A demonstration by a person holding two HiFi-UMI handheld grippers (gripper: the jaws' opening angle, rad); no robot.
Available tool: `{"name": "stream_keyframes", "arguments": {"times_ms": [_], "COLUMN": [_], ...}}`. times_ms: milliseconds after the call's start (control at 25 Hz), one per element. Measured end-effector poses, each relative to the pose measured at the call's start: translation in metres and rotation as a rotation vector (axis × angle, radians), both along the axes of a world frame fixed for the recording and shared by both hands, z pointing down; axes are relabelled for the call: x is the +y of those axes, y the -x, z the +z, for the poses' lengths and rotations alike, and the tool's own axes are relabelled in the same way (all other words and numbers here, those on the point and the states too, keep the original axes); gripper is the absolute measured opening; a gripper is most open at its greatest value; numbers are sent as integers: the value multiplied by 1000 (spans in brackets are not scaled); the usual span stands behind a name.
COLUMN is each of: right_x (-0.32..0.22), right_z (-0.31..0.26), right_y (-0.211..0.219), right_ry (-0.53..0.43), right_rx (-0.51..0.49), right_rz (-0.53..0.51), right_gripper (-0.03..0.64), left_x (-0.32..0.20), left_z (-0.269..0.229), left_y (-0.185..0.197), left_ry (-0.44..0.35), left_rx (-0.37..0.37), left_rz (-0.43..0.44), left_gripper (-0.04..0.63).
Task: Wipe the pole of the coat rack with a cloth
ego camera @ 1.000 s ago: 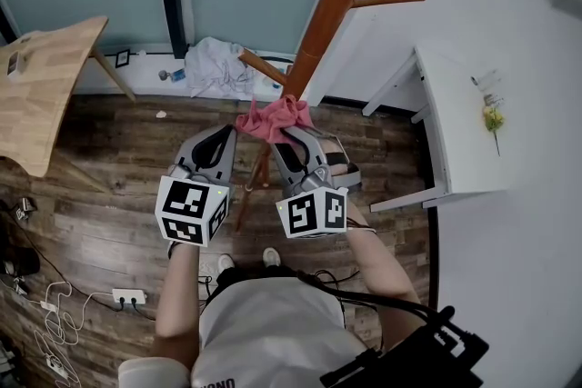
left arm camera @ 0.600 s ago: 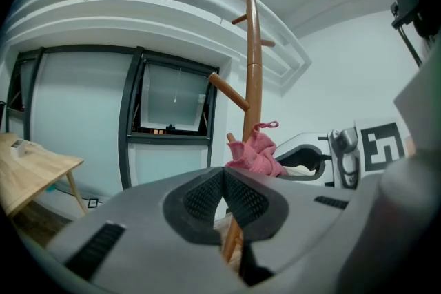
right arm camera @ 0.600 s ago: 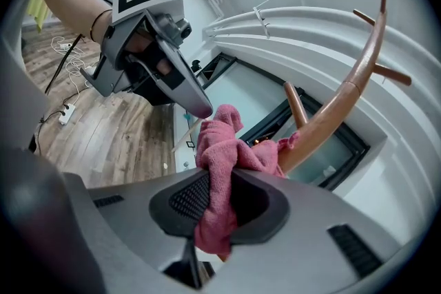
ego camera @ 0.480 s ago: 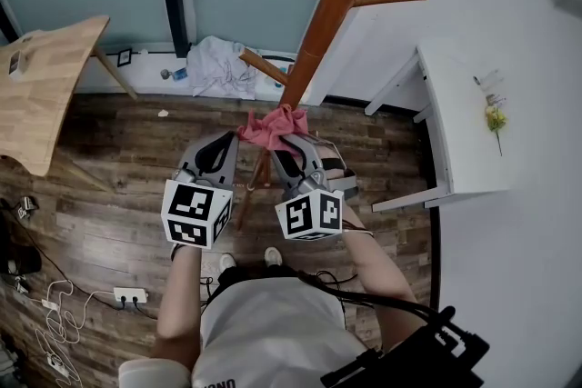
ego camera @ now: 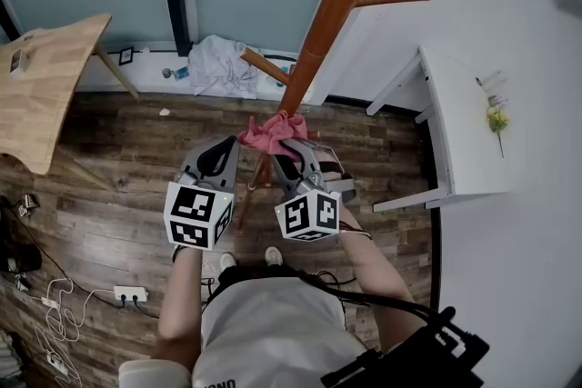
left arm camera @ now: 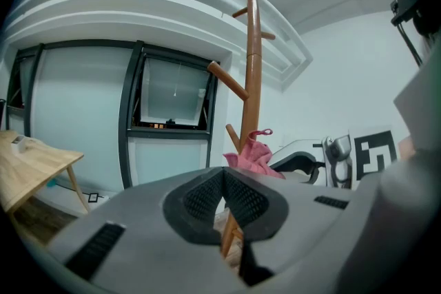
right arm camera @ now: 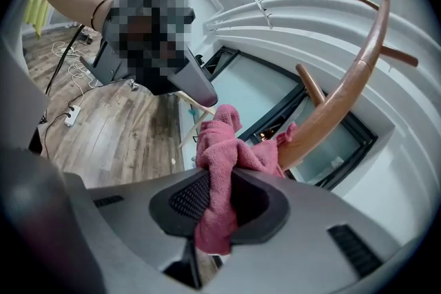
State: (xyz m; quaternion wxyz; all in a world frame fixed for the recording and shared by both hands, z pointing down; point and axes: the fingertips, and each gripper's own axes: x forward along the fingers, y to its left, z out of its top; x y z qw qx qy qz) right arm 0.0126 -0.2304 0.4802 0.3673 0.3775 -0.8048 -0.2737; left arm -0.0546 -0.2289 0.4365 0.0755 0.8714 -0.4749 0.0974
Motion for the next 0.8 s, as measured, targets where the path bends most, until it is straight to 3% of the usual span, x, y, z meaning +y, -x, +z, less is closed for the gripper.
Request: {"name": "stream_keyframes", "arguments": {"times_ms": [800], "right_x": [-2], "right_z": [37], "right_y": [2], "right_ry": [86], "right_rx": [10], "right_rz": [18], "right_gripper": [81], "left_x": [4], "left_z": [11], "left_y": [4], "left_ry": [34], "left_rx": [-11], "left_rz": [-3], "left_gripper": [12]}}
